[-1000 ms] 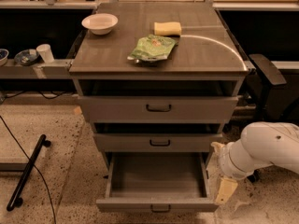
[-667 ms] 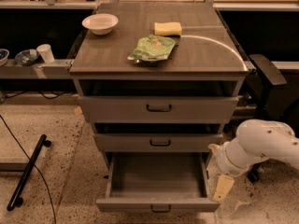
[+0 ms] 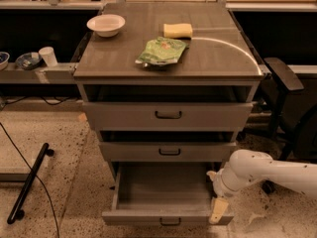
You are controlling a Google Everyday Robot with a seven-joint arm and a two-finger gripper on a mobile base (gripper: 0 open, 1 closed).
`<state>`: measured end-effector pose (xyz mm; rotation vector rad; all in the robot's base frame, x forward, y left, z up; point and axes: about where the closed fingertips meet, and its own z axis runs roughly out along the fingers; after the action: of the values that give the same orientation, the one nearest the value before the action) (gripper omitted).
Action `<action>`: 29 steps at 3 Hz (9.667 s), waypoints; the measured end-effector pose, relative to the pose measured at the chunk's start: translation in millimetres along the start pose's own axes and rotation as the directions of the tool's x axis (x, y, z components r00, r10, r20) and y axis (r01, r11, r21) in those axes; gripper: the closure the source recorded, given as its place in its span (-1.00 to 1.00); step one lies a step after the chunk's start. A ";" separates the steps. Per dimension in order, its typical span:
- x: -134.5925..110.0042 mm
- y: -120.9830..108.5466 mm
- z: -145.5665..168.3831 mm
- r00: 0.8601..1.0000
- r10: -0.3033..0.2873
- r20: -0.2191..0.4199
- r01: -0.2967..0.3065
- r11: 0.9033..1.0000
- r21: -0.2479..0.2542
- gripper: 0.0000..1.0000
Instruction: Close bottom drawer
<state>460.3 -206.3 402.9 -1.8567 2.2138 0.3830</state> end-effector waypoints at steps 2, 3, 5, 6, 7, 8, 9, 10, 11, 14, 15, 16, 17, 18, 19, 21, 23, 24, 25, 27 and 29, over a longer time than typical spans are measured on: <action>7.2 -11.4 29.8 0.999 0.022 0.043 -0.023 0.999 0.029 -1.00; 22.0 -23.5 92.2 0.994 0.011 0.112 -0.022 0.994 0.104 -1.00; 38.2 -30.3 145.7 0.965 -0.098 0.244 0.053 0.981 0.185 -0.29; 39.4 -29.9 148.1 0.960 -0.134 0.244 0.088 0.978 0.191 0.18; 39.3 -29.8 148.1 0.961 -0.133 0.244 0.087 0.978 0.191 0.61; 47.2 -14.0 158.1 0.959 -0.145 0.245 0.104 0.980 0.171 0.99; 54.6 4.9 173.6 0.959 -0.157 0.236 0.125 0.982 0.144 1.00; 54.3 14.9 184.5 0.957 -0.174 0.233 0.148 0.981 0.124 1.00; 52.8 18.6 187.1 0.955 -0.184 0.232 0.161 0.980 0.115 1.00; 52.8 18.6 187.2 0.955 -0.184 0.232 0.161 0.980 0.115 -0.25; 52.8 18.6 187.2 0.955 -0.184 0.232 0.161 0.980 0.115 -0.68; 52.7 18.7 187.2 0.955 -0.184 0.232 0.161 0.980 0.115 -1.00; 52.7 18.7 187.3 0.955 -0.184 0.232 0.161 0.980 0.115 -1.00; 52.7 18.7 187.3 0.955 -0.184 0.232 0.161 0.980 0.115 -0.62; 52.7 18.7 187.3 0.955 -0.184 0.232 0.161 0.980 0.115 -0.17; 51.2 20.4 188.5 0.952 -0.186 0.244 0.164 0.980 0.109 0.74; 53.4 6.6 206.8 0.958 -0.206 0.198 0.176 0.972 0.158 1.00; 59.0 -16.5 229.6 0.966 -0.223 0.134 0.189 0.955 0.230 1.00; 59.2 -31.9 241.5 0.966 -0.237 0.108 0.202 0.943 0.264 0.64; 58.5 -34.5 243.1 0.965 -0.239 0.105 0.204 0.941 0.271 -0.29; 58.5 -34.4 243.2 0.965 -0.239 0.105 0.204 0.941 0.270 -1.00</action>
Offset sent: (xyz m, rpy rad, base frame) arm 0.0503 0.0024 -0.1328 0.1649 -0.1285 -0.1581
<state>485.4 -183.3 152.7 -1.8514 1.8409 0.1651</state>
